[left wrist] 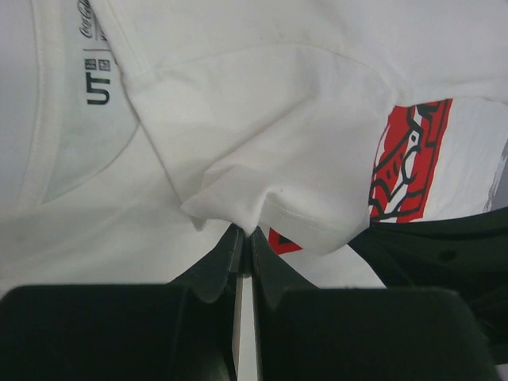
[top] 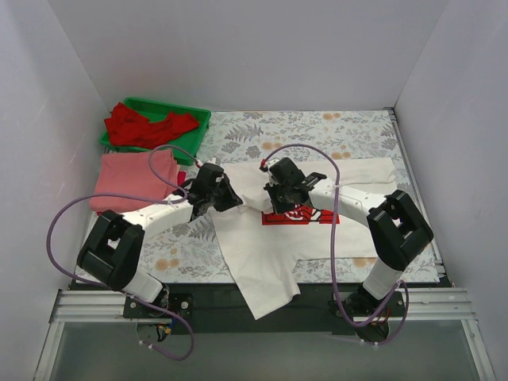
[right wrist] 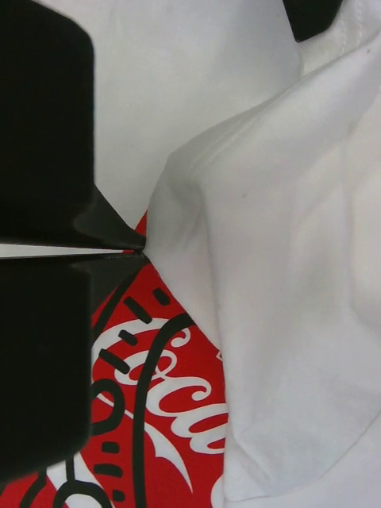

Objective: Fold and stack the t-shirts
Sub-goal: Fold the tshirt

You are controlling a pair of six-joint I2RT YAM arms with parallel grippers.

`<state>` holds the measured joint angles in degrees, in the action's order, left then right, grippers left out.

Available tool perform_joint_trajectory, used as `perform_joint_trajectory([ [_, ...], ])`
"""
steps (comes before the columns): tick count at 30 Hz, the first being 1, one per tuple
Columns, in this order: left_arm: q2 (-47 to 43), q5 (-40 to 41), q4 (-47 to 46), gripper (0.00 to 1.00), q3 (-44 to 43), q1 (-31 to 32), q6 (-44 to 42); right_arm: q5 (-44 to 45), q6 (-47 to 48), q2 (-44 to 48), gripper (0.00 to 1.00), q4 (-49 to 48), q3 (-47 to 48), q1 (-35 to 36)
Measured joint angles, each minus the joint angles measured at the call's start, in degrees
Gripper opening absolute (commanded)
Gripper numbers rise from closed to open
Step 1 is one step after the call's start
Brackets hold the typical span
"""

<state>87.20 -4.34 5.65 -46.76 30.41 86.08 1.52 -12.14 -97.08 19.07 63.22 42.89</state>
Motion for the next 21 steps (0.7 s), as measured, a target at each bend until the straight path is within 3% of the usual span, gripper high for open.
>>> perform_joint_trajectory([
  [21, -8.39, -1.14, 4.61, 0.00, 5.22, 5.79, 1.95, 3.26, 3.39, 4.63, 0.01, 13.94, 0.83, 0.00],
])
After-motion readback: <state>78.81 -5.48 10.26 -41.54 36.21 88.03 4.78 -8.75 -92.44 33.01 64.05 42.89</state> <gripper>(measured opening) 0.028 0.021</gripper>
